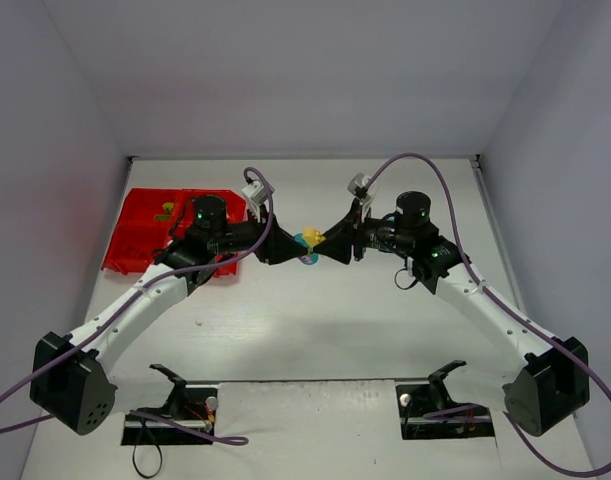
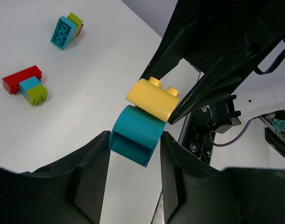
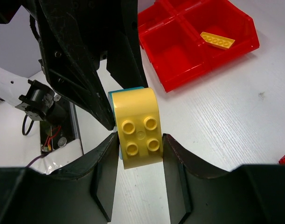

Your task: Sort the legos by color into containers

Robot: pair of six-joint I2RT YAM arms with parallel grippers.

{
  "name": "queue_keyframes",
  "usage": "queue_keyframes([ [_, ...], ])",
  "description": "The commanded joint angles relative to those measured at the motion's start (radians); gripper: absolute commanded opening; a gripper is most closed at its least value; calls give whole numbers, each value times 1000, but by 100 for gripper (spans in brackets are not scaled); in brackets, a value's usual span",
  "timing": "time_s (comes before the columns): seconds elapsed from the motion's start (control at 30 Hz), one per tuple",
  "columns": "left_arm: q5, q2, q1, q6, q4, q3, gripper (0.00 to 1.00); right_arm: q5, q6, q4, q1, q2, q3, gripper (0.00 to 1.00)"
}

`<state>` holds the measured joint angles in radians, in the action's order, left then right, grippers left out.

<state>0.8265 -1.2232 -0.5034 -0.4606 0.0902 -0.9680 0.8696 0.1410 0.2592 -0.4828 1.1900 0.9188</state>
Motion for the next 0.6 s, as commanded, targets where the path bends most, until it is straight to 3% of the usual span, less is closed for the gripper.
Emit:
queue_keyframes([
  [0.0,49,19,-14,13,92,-6,27,11,-12,92,12,-29,48,0],
  [0.03,48,22,-15,16,88,-6,19,11,-12,94,15,-30,46,0],
  [0.17,30,43,-18,26,68,6,4,11,-14,97,32,-30,43,0],
  [0.43,-67,91,-17,71,-52,34,2,17,-7,112,110,-35,29,0],
  [0.57,-294,110,-1,97,-213,3,2,-18,-12,100,144,-29,12,0],
])
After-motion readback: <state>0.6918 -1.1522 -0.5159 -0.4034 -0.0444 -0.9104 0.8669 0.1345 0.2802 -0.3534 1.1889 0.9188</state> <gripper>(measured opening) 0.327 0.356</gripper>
